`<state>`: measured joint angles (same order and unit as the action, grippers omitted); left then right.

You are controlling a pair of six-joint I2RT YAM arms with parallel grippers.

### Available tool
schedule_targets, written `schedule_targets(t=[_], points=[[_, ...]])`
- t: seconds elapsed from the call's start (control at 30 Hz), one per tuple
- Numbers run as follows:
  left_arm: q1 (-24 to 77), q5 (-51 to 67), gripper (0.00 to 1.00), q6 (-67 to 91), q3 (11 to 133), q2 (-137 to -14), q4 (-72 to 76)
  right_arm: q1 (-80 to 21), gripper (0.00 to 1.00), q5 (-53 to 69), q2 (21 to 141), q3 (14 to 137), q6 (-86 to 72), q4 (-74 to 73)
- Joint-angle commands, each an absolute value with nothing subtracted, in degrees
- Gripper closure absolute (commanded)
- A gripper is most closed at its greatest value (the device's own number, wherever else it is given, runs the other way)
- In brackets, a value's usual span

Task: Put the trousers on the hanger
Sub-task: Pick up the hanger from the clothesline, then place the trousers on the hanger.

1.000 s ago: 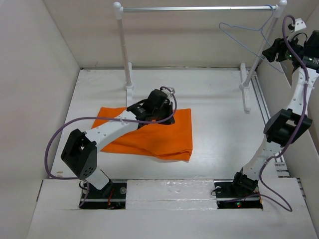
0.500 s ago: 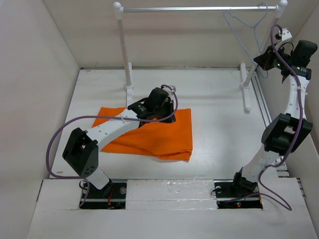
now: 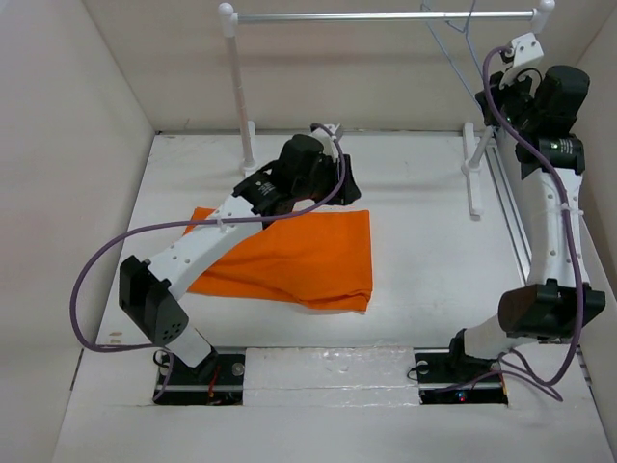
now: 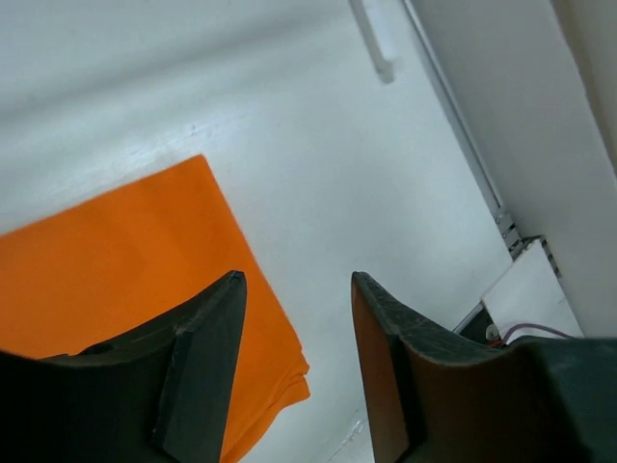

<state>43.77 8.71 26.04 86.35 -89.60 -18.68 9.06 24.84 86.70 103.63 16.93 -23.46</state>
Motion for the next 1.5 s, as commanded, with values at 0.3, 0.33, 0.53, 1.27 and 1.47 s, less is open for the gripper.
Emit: schedule_targets(t=[0.3,0.33,0.53,1.27,1.47], points=[[45.79,11.6,0.45,28.74,107.56,-91.31,-20.82,3.17,1.0,10.11,73.57,81.39,19.6,-14.76],[46.4,10.99,0.45,28.83,109.14,-93.06,-21.0,2.29,1.0,8.72,73.48,81.73,20.12,-16.33],[48.16,5.38,0.43,29.79,119.08,-99.3,-20.39,-6.13,1.0,2.13,68.92,75.95,20.48,-21.44],[52.47,-14.76,0.48,30.67,123.75,-112.94,-23.03,-25.12,1.0,-7.99,54.05,55.19,9.85,-25.49],[52.47,-15.38,0.66,31.46,122.09,-113.11,-22.59,-30.84,1.0,-14.41,53.26,55.46,7.74,-27.95]])
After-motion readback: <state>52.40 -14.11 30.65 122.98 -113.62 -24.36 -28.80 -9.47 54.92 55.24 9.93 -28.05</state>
